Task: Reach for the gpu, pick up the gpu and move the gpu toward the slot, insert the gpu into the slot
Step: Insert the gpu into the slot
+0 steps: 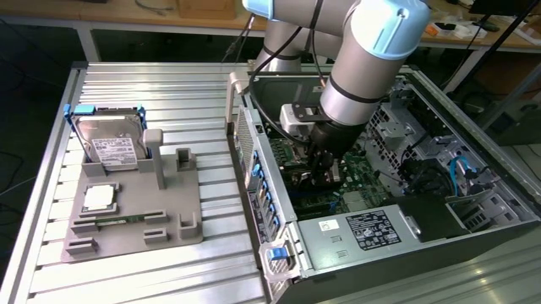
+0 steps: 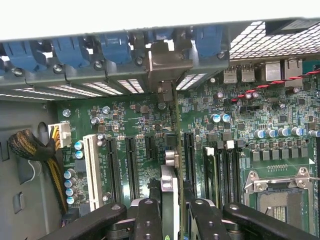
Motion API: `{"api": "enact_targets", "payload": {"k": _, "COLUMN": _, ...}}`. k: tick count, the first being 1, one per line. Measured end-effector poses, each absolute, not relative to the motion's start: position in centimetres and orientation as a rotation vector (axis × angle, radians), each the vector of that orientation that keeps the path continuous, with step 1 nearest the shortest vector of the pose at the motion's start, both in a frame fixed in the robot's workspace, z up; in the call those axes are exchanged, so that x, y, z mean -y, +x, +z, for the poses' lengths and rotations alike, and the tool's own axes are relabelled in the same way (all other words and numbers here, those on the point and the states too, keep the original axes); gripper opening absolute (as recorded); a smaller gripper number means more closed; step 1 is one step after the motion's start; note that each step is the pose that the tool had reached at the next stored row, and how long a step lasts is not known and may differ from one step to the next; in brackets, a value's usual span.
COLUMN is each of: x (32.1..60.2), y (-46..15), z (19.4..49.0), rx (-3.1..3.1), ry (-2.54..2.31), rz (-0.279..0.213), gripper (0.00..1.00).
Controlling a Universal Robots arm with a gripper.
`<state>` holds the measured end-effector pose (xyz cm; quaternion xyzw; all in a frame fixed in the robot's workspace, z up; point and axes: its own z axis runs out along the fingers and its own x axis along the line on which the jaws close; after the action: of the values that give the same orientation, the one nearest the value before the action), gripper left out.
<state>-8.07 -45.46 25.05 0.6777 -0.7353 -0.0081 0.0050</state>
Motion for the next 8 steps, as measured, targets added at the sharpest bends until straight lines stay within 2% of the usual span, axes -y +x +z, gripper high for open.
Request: {"api": "enact_targets", "payload": {"k": 8, "x": 45.46, "y": -8.07, "z": 24.86, "rx": 2.292, "ry": 2.134, "rz": -0.025, "gripper": 0.27}}
